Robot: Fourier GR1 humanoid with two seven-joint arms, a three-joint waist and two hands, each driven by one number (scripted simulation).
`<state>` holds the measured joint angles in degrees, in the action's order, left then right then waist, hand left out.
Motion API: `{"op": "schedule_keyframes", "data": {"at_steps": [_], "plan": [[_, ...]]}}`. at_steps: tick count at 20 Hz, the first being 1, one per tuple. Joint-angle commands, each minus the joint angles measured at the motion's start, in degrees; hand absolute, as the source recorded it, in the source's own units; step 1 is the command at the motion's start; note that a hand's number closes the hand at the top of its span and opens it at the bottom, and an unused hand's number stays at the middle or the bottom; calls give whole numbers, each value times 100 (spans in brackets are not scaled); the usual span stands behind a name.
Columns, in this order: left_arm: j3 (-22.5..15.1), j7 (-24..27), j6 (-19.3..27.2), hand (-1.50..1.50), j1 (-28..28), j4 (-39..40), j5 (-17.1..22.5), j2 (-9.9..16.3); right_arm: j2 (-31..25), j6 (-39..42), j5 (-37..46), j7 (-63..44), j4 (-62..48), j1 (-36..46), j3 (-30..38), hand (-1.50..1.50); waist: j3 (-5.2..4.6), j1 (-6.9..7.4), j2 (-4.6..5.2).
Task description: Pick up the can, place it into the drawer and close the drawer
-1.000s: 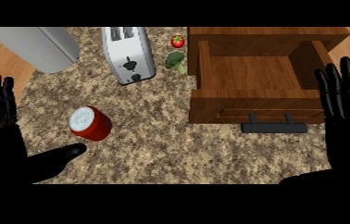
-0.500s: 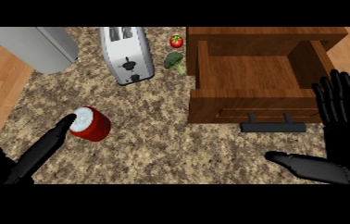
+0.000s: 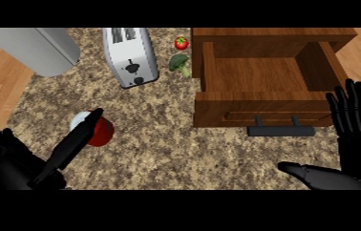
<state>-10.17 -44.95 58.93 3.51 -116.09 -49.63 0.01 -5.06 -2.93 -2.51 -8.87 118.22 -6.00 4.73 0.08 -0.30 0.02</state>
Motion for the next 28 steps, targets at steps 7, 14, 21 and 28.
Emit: {"op": "schedule_keyframes", "data": {"at_steps": [7, 14, 21, 28], "plan": [[-524, -949, 1325, -150, -362, 1229, -608, -1, -96, 231, -199, 129, -97, -8, 290, -150, -8, 11, 1], [-373, 2, 1721, -150, -314, 1969, 692, 218, -201, 393, -384, -130, 459, -371, 532, -150, -13, -1, -4], [-536, 671, 2548, -150, -481, 2846, 1289, 35, -174, 440, -395, -108, 556, -406, 633, -150, -13, -7, -3], [-361, 1196, 2680, -150, -658, 3035, 2724, 761, -180, 459, -466, -236, 463, -219, 729, -150, -24, 5, 3]]}}
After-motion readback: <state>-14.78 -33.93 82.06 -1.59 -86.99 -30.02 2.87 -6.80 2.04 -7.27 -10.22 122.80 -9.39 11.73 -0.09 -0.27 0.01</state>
